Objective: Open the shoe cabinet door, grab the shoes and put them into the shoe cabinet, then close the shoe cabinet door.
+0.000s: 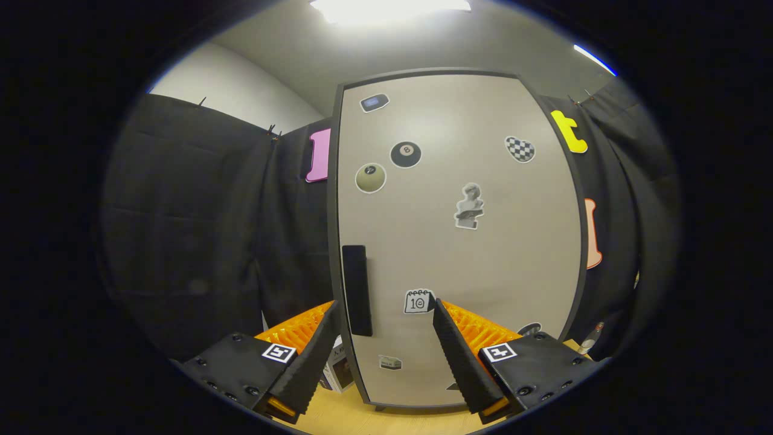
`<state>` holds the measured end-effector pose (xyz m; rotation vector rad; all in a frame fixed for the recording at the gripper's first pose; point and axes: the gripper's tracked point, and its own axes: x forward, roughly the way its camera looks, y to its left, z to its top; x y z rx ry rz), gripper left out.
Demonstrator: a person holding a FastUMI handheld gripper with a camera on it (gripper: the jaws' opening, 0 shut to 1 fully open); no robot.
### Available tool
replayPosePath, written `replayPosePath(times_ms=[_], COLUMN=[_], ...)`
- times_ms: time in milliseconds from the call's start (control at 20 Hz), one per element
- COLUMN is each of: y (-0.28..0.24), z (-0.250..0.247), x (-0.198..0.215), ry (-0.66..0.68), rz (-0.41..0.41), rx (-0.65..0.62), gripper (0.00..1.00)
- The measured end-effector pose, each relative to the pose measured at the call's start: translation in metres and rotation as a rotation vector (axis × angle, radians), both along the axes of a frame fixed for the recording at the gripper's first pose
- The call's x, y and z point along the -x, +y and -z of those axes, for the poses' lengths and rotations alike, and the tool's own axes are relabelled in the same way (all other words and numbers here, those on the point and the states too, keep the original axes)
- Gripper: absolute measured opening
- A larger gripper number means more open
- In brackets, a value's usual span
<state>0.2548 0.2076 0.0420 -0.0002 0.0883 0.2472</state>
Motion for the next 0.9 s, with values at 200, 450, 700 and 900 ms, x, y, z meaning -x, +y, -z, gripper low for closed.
replayPosePath(times_ms=[200, 450, 700, 900], y=[0.025, 0.037, 0.047, 0.050], z=[0.015, 0.034, 0.052, 0.056], x=[-0.027, -0.059, -0.079, -0.081], ry=[0.021, 0.065, 0.125, 0.128], rz=[-0.014, 0.009, 0.015, 0.047], rx=[0.026, 0.046, 0.042, 0.071], gripper=[0.96, 0.77, 0.57, 0.39])
